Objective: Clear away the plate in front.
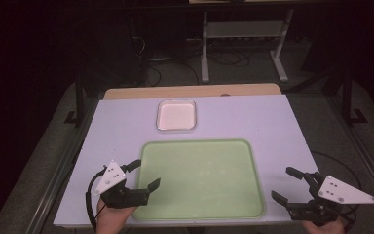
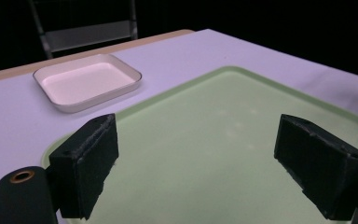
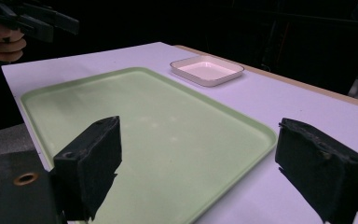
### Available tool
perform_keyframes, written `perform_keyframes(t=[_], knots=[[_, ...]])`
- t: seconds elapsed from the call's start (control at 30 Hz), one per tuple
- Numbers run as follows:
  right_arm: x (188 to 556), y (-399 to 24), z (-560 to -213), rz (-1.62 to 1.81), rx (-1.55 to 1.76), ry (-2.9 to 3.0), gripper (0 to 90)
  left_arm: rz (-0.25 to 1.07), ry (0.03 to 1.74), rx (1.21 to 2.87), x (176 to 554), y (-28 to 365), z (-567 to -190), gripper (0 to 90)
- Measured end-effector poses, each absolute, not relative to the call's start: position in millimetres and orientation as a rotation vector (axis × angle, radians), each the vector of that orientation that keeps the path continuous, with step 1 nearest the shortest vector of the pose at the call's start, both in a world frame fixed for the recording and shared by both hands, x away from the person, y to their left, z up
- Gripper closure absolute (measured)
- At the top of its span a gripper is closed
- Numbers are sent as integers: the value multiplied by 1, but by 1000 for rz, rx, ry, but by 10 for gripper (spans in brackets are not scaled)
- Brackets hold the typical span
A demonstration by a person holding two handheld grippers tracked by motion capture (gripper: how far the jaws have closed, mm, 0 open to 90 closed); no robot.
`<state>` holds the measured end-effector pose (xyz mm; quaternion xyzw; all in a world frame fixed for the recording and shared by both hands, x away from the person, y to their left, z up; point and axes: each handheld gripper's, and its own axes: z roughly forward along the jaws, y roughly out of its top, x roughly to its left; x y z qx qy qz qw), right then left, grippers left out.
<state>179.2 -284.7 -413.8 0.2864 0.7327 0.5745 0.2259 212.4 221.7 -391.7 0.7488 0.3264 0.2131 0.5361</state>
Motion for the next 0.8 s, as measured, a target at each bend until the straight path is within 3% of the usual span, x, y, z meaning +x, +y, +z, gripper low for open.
perform_keyframes(t=[0.8], knots=[[177,-288,-410,1582,800,1980,135,418,769,1810,271,216,-351,125]])
